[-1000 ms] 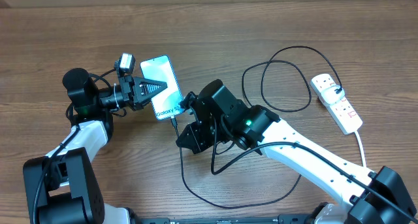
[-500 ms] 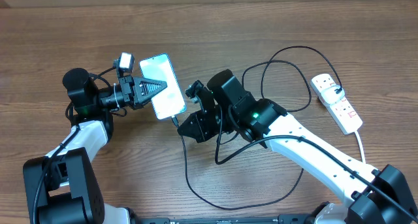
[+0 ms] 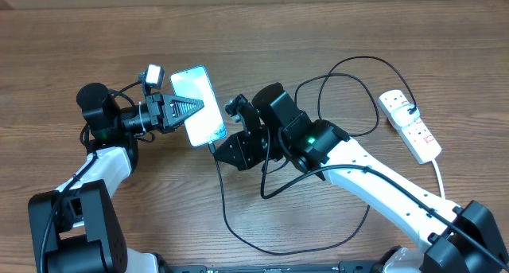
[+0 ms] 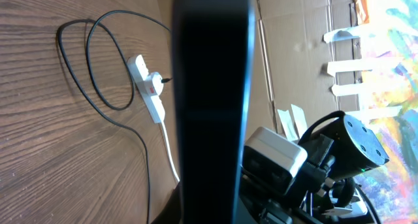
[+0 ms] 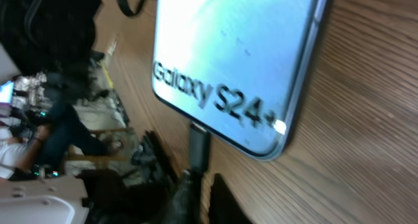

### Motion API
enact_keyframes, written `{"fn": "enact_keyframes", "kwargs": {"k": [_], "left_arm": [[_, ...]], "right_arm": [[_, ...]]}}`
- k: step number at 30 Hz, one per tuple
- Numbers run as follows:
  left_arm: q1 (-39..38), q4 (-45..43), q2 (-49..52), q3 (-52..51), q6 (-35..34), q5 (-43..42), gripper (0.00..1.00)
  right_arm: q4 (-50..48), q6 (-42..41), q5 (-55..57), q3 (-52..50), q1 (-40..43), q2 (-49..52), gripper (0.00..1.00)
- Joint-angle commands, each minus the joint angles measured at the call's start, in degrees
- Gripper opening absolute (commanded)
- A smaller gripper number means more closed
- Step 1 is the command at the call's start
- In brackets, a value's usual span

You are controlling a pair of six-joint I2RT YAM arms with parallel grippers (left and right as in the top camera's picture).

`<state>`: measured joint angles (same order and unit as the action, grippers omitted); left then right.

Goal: Plug charger to phone and switch on socket

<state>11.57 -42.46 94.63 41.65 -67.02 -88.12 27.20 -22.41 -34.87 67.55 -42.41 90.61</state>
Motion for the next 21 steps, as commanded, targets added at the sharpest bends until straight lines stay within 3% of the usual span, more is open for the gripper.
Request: {"fn": "enact_keyframes", "kwargs": {"k": [1, 8, 12, 14, 18, 21], "left_arm": [[-0.7, -0.2, -0.1, 1.3, 2.9, -1.3, 0.04], [-0.7, -0.2, -0.1, 1.3, 6.5, -1.3, 0.04], [-0.7, -0.2, -0.1, 1.3, 6.9, -0.9, 0.04], [-0.7, -0.3, -0.1, 1.3, 6.9, -0.8, 0.04], [-0.7, -0.3, -0.1, 1.3, 6.9, -0.8, 0.04], [-0.7, -0.3, -0.1, 1.3, 6.9, -0.8, 0.04]], "right_arm": [[2.2, 0.0, 2.4, 2.2, 0.5, -1.7, 0.13], [9.3, 0.4, 7.1, 5.6, 0.4, -6.3, 0.34], [12.8, -0.1, 13.5, 5.7, -1.7, -8.9, 0.65], [15.2, -1.2, 23.8, 5.6, -7.5, -9.0, 0.75], [17.1, -7.3, 41.7, 5.4, -15.0, -8.4, 0.76], [16.2, -10.8, 51.1, 5.1, -18.2, -7.5, 0.67]]}}
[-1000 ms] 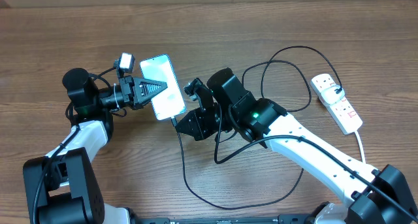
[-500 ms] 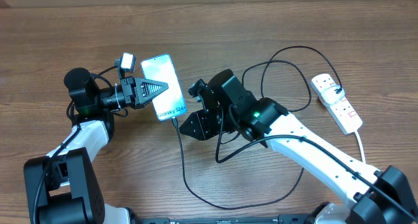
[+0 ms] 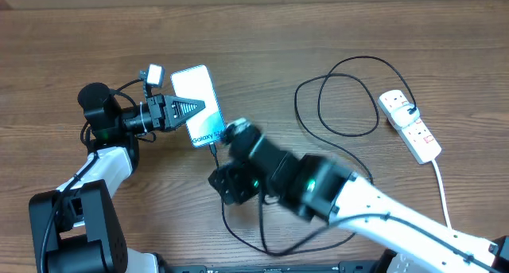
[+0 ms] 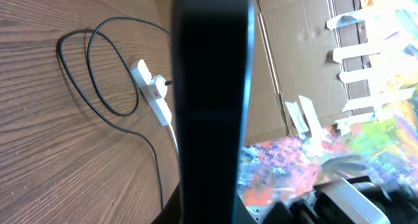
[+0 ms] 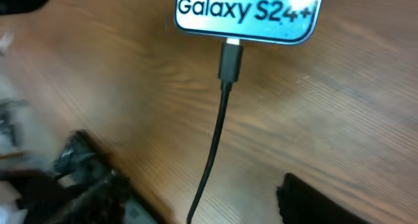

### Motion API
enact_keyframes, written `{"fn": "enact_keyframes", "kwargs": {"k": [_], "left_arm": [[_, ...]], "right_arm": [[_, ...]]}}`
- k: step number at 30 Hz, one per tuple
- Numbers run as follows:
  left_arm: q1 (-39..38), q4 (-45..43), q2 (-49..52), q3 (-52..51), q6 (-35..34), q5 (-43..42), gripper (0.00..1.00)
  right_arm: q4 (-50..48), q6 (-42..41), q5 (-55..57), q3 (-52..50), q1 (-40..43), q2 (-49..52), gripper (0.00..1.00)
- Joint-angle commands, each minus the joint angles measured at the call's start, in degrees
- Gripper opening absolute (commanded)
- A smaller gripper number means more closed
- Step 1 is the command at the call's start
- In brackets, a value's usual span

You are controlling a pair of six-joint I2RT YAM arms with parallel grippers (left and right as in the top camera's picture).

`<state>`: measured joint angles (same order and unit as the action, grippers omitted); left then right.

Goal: Plug charger to phone and switch on socket

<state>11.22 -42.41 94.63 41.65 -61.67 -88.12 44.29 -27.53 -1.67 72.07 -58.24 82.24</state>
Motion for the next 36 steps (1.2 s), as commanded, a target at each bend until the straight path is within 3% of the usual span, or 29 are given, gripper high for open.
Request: {"fn": "enact_keyframes", "kwargs": {"k": [1, 5, 10, 14, 20, 36], "left_arm": [[-0.4, -0.3, -0.1, 1.3, 1.5, -0.8, 0.04], [-0.4, -0.3, -0.1, 1.3, 1.5, -0.8, 0.04], [-0.4, -0.3, -0.1, 1.3, 1.5, -0.8, 0.04], [-0.4, -0.3, -0.1, 1.3, 1.5, -0.8, 0.04], [-0.4, -0.3, -0.1, 1.2, 2.6, -0.9, 0.05], [-3.3, -0.2, -0.1, 0.8, 5.4, -2.5, 0.04]], "right_arm": [[-2.0, -5.7, 18.8, 0.6, -3.1, 1.6, 0.61], [-4.9, -5.7, 19.1, 0.6, -4.2, 5.6, 0.51], [-6.4, -5.7, 20.1, 0.6, -4.2, 9.5, 0.46], [-6.5, -5.7, 20.0, 0.6, -4.4, 9.8, 0.34], [-9.9, -5.7, 19.3, 0.6, -4.4, 9.8, 0.04], [-19.8, 0.6, 19.4, 4.5, -0.3, 9.8, 0.04]]}}
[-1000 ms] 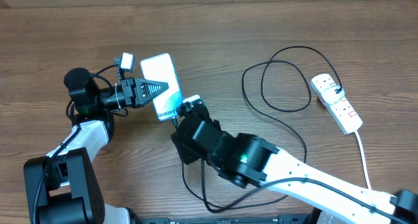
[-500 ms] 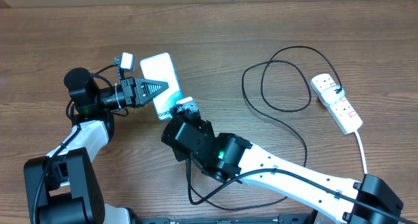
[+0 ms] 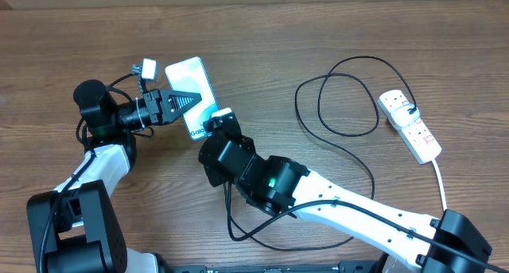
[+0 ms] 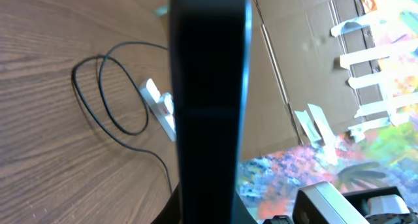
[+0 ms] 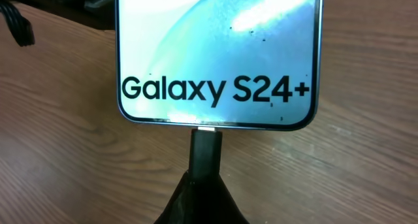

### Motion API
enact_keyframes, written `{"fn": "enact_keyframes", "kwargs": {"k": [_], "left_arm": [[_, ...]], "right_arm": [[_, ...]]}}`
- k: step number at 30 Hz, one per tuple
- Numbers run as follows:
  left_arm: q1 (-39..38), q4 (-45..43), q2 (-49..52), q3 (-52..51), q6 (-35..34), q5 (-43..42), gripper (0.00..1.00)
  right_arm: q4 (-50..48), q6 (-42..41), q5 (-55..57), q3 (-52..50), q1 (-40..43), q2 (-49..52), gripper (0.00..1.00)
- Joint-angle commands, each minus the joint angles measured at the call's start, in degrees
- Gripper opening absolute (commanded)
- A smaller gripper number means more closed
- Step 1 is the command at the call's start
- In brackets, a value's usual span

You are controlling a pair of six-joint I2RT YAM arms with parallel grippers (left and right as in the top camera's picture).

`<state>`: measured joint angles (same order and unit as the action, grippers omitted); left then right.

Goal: Plug charger to phone and switch on socket

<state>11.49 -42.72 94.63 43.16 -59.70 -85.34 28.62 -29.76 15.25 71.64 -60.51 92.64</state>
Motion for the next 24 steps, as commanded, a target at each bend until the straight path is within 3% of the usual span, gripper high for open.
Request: {"fn": "enact_keyframes", "kwargs": {"k": [1, 3, 6, 8, 12, 13, 14, 15, 20, 22, 24], "left_arm": [[-4.1, 0.1, -0.1, -0.8, 3.4, -5.2, 0.04], [-4.8, 0.1, -0.1, -0.8, 3.5, -5.2, 0.04], [-5.5, 0.1, -0.1, -0.8, 4.2, -5.2, 0.04], [-5.6, 0.1, -0.1, -0.8, 4.2, -5.2, 0.04], [-5.6, 1.1, -0.1, -0.8, 2.2, -2.4, 0.04], [-5.6, 1.4, -0.1, -0.8, 0.7, -0.8, 0.04], [-6.1, 1.6, -0.1, -0.8, -1.6, 2.3, 0.04], [-6.7, 1.6, -0.1, -0.8, -2.7, 3.9, 0.04], [-15.6, 1.6, -0.1, 0.0, -4.4, 14.7, 0.04], [-20.8, 3.8, -0.1, 2.0, -0.6, 18.8, 0.04], [-24.3, 14.3, 0.6, 5.9, 7.7, 22.5, 0.04]], "right_arm": [[-3.3, 2.8, 1.3, 5.4, 2.2, -0.6, 0.04], [-0.5, 2.8, -4.5, 5.4, 2.2, -0.6, 0.04], [-1.6, 3.3, -3.3, 5.4, 2.3, -1.4, 0.08], [-1.4, 3.2, -3.6, 5.7, 2.5, -3.0, 0.34], [4.4, 3.2, -5.2, 6.1, 2.5, -7.5, 0.61], [7.4, 3.3, -5.1, 6.1, 2.5, -9.6, 0.71], [13.1, 3.3, -3.3, 6.1, 2.5, -13.9, 0.89], [15.8, 3.2, -1.7, 6.1, 2.5, -16.3, 0.96], [26.2, 2.8, 6.3, 6.1, 2.5, -30.8, 1.00], [28.4, 2.8, 9.3, 6.1, 2.5, -37.1, 1.00], [30.4, 2.8, 12.5, 6.1, 2.5, -43.3, 1.00]]}}
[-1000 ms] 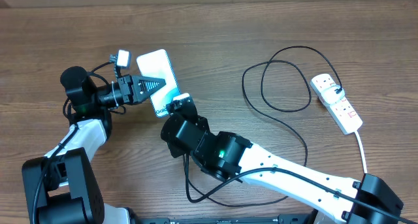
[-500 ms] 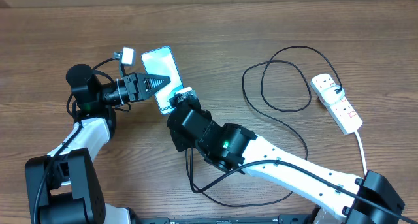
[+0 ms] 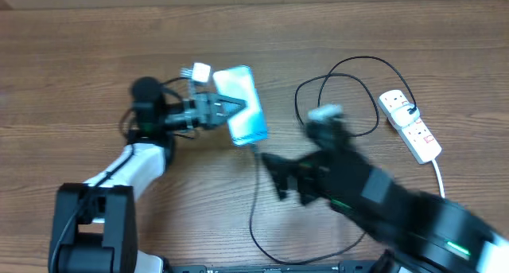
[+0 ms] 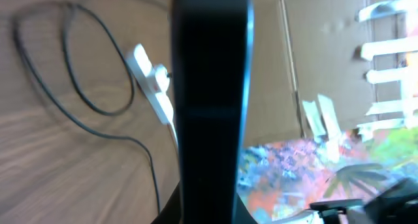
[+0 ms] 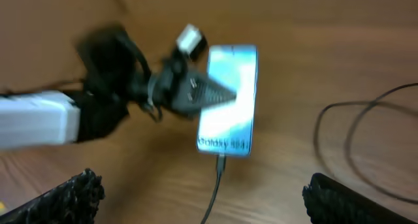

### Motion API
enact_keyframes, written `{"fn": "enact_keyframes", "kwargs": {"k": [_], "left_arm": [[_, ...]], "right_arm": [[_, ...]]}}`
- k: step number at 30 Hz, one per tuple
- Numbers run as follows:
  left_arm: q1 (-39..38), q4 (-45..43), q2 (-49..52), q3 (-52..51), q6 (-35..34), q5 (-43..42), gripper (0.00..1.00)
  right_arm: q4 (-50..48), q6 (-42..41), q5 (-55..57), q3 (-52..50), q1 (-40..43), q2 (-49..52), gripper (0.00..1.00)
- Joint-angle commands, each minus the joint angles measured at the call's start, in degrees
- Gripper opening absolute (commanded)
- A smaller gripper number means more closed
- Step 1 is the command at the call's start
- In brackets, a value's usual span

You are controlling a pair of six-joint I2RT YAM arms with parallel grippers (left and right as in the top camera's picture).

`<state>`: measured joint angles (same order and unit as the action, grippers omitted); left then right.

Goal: Plug charger to phone and switch on socket

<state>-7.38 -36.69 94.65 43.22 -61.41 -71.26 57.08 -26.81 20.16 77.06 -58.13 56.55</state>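
Note:
The phone [image 3: 242, 106], its screen lit with "Galaxy S24+", hangs above the table with my left gripper [image 3: 225, 106] shut on its left edge. The left wrist view shows the phone [image 4: 209, 100] edge-on as a dark bar between the jaws of that gripper [image 4: 209, 208]. The black charger plug [image 5: 221, 162] sits in the phone's [image 5: 228, 96] bottom port, and its cable [image 3: 254, 185] trails down from it. My right gripper [image 5: 202, 198] is open wide, back from the plug and holding nothing; overhead the right gripper [image 3: 282, 181] is blurred. The white power strip [image 3: 409, 126] lies at the right.
The black cable [image 3: 346, 98] loops on the wooden table [image 3: 95, 34] between the phone and the power strip, and runs under my right arm [image 3: 374, 197]. The strip's white lead [image 3: 439, 177] runs toward the front edge. Cardboard walls stand behind the table in the left wrist view.
My right gripper was shut on the plug at the phone's bottom; now it is open and well back to the right. The plug stays in the phone. My left gripper has carried the phone rightward.
First my right gripper was close under the phone with the plug at its port. Then it stood open and apart, the plug in the port. After that it was shut on the plug against the phone. Now it is open and away, the phone further right.

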Motion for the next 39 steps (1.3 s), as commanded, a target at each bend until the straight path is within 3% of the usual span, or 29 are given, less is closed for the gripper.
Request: {"fn": "enact_keyframes", "kwargs": {"k": [1, 5, 8, 18, 26, 34, 39], "left_arm": [[-6.0, 14.7, 1.0, 7.7, 13.9, 9.6, 0.04], [-4.7, 46.1, 4.8, 16.2, 36.8, 15.2, 0.04], [-2.1, 60.0, 8.4, 20.6, 48.7, 17.3, 0.04], [2.5, 74.2, 15.2, 21.4, 69.5, 18.0, 0.04], [2.5, 79.0, 18.3, 21.1, 68.5, 26.8, 0.04], [2.5, 78.0, 18.4, 17.7, 66.6, 29.5, 0.04], [2.5, 75.0, 18.5, 15.0, 62.1, 32.9, 0.05]], "right_arm": [[2.7, -0.2, 8.5, 0.6, 0.1, -9.1, 1.00], [5.2, -0.2, 9.8, 0.0, 0.1, -13.7, 1.00], [6.8, -0.7, 9.8, -0.1, 0.2, -13.5, 1.00], [6.1, -1.7, 9.8, -2.4, 0.2, -7.0, 1.00], [6.1, -1.7, 9.8, -2.4, 0.2, -0.4, 1.00], [6.0, -1.7, 9.8, -2.4, 0.2, 2.8, 1.00], [6.0, -1.7, 9.8, -2.4, 0.2, 2.8, 1.00]]}}
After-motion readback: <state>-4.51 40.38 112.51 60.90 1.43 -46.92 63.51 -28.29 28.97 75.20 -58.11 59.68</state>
